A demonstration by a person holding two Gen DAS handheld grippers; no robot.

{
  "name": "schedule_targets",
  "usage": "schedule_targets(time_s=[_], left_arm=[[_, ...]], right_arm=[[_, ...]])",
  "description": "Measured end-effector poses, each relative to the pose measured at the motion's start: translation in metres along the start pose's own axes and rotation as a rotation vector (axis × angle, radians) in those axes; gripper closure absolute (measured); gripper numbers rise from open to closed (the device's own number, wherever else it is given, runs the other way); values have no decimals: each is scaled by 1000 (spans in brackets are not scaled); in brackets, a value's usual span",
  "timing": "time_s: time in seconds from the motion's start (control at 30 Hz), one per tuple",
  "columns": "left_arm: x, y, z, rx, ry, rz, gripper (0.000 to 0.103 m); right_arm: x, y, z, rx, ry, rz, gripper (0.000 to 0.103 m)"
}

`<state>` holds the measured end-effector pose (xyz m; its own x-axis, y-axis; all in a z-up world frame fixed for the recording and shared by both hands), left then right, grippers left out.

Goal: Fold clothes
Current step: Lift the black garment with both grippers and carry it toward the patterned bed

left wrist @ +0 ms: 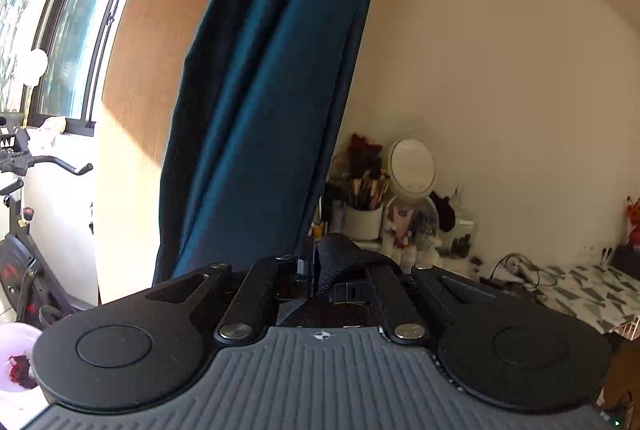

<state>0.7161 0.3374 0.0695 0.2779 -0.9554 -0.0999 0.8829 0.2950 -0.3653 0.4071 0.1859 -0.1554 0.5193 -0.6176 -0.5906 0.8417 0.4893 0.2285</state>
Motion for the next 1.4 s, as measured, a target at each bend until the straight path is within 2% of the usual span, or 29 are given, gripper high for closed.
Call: schedule_targets(time_s=[0.2,0.33,0.47,0.6,0.77,0.93,1.07,1.27,1.4], left_arm=[[-21,-14,42,-43,-150,-128,97],[-29,-25,56,-73,-208,-216,97],[-23,-40,56,-129,-188,-329,97],[-12,-65,47,-175,-150,-444,97],[-9,-123,32,-172,-104,-564,97],[-22,-198,14,-157,-94,-666,97],[-49,-271,-25,-170,-95,-716,97],[-81,-403,-76,-127,-31,-772,97],[-97,-469,-103,-156,17,-852,97]], right_arm=[[-95,-15,63,69,-303,58,91],[-165,-29,97,87,-508,36,91],[-233,-47,124,105,-688,-4,91],[-301,-70,128,112,-803,-69,91],[-380,-101,113,81,-898,-156,91],[-456,-152,82,82,-969,-202,91],[-518,-203,47,46,-972,-197,91],[-613,-291,-12,13,-966,-172,91],[-658,-343,-37,28,-939,-193,91]])
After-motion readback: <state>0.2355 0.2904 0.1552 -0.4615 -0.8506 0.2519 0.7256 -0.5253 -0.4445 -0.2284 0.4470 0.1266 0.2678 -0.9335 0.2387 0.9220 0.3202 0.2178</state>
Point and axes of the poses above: each gripper's, at about its wrist camera, not at the fingertips, and x roughly the way its jaws point, y to its left, z to its top, the point moved 2 cm from there along x, roughly the way its jaws point, and after that the axes turned 11 degrees about -x, right-handed, at the moved point
